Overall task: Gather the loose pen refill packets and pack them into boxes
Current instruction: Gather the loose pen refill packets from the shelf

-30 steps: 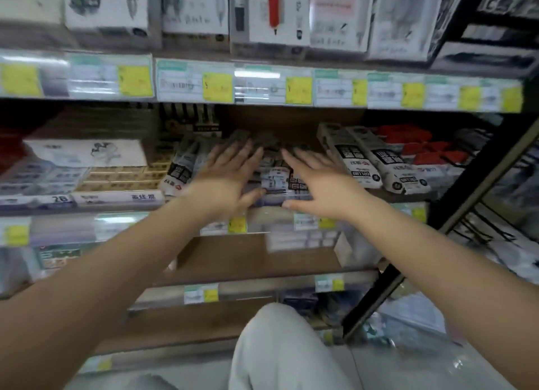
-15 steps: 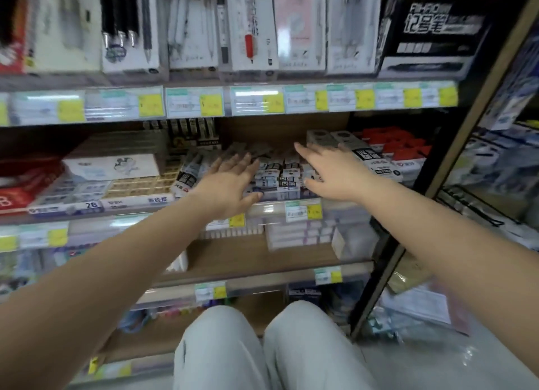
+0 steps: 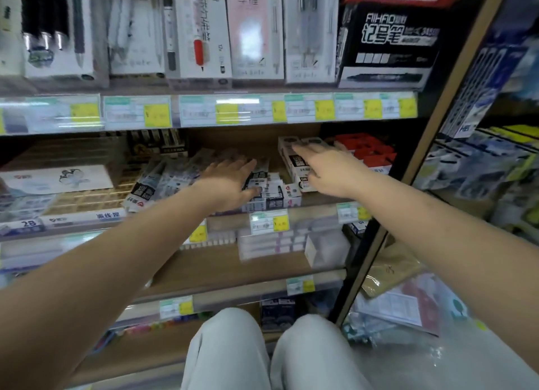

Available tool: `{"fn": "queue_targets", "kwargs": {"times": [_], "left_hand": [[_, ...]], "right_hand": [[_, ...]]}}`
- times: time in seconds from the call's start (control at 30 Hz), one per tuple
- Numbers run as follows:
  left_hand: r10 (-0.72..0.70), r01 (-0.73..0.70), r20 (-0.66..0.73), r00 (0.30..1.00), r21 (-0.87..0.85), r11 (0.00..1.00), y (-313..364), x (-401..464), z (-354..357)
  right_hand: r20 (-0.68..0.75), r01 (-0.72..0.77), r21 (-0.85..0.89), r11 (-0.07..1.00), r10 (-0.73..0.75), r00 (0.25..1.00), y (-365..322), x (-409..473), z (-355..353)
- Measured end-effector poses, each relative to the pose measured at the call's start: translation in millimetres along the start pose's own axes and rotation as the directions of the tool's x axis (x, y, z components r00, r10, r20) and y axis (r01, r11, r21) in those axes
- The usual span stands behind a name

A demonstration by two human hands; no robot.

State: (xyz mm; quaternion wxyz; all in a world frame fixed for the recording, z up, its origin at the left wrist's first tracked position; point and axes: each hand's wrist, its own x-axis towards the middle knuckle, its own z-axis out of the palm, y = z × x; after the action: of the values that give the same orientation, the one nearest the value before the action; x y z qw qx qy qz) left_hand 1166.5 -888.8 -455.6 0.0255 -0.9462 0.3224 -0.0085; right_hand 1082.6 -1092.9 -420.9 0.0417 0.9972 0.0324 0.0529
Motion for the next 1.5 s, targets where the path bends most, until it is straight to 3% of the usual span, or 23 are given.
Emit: {"fn": "queue_targets", "kwargs": {"times": [0.37, 0.57, 0.67, 0.8, 0.93, 1.17, 1.3, 1.5], "left_hand": [[-0.063, 0.066, 0.037, 0.997, -0.095, 0.993, 6.3, 18.0, 15.0], [-0.113, 0.118, 0.070, 0.991, -0.085, 0.989, 8.4, 12.8, 27.3], [-0.108, 0.111, 0.039, 0.993, -0.104, 0.988, 3.9, 11.0, 31.9], [-0.059, 0.057, -0.016, 0.998, -0.104, 0.993, 1.2, 8.6, 34.5], [-0.057, 0.052, -0.043, 0.997, -0.091, 0.994, 1.5, 11.5, 33.5], [-0.105, 0.087, -0.132, 0.986, -0.134, 0.987, 12.6, 18.5, 30.9], [-0.091, 0.057, -0.289, 0.953, -0.124, 0.991, 23.9, 15.9, 32.3], [-0.087, 0.055, -0.325, 0.942, -0.107, 0.993, 34.6, 18.8, 39.2]], "right_hand": [[0.153, 0.174, 0.122, 0.977, -0.192, 0.969, -12.1, 50.0, 7.0], [0.292, 0.162, 0.217, 0.963, -0.223, 0.930, -31.5, 68.5, 14.9], [0.288, 0.122, 0.256, 0.959, -0.196, 0.937, -41.5, 75.9, 17.0], [0.236, -0.032, 0.345, 0.938, -0.054, 0.970, -55.7, 86.7, 21.2], [0.271, -0.154, 0.412, 0.898, 0.041, 0.962, -67.4, 96.0, 32.2], [0.242, -0.229, 0.543, 0.808, 0.111, 0.964, -66.7, 99.5, 43.6], [0.185, -0.234, 0.644, 0.728, 0.148, 0.972, -58.6, 101.9, 48.9], [0.129, -0.253, 0.740, 0.624, 0.237, 0.963, -55.3, 115.0, 61.7]]}}
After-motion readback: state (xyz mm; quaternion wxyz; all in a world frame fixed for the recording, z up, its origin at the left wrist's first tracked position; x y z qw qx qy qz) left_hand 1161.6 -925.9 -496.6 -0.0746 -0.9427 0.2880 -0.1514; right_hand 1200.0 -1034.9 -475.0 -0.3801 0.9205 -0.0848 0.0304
